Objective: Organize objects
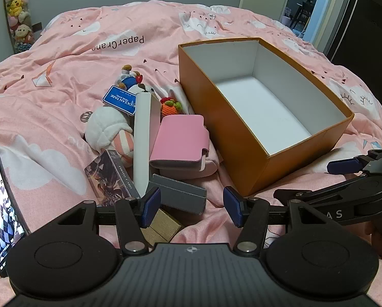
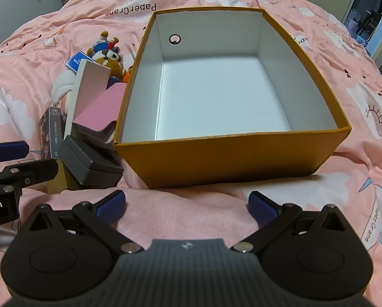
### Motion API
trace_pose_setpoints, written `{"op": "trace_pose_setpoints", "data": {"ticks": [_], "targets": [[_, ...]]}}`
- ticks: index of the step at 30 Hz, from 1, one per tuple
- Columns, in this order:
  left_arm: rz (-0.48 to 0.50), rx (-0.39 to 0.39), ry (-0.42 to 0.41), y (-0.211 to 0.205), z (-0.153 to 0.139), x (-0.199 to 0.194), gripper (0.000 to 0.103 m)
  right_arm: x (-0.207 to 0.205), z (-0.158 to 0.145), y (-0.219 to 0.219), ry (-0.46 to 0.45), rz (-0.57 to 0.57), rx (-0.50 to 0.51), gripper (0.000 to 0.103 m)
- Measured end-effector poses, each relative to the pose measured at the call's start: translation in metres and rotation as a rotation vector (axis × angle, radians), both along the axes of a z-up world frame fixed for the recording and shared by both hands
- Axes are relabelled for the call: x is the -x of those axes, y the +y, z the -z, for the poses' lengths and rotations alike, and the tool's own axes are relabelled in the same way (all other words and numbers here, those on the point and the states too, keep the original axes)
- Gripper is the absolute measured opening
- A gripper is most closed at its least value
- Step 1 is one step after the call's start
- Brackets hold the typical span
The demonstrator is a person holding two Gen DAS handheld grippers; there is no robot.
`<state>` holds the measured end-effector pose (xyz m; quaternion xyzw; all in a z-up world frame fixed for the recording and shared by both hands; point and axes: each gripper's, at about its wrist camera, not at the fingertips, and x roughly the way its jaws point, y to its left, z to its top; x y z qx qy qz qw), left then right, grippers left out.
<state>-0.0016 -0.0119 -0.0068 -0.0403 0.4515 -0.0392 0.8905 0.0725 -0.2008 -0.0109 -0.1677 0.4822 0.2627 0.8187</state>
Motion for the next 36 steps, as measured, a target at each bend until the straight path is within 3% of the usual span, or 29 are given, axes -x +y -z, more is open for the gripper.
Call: {"op": "trace_pose_setpoints", "data": {"ticks": [20, 26, 29, 34, 36], "targets": [[-0.003, 0.015, 0.004, 0.0, -0.001, 0.0, 0.067, 0.002, -0.006, -0.002, 0.0, -0.031, -0.035, 0.102], [-0.02, 0.107, 0.002, 0.022, -0.012, -0.002, 0.051, 0.012, -0.038, -0.004, -0.098, -0.136, -0.134, 0.101], [-0.029, 0.128, 0.003, 0.032, -0.015, -0.005, 0.046, 0.012, -0.048, 0.004, -0.123, -0.206, -0.16, 0.091], [-0.038, 0.139, 0.019, 0.048, -0.013, -0.012, 0.045, 0.0, -0.047, 0.033, -0.074, -0.306, -0.185, 0.066], [-0.065, 0.144, 0.031, 0.057, -0.011, -0.016, 0.045, -0.002, -0.046, 0.046, -0.057, -0.333, -0.196, 0.062]]}}
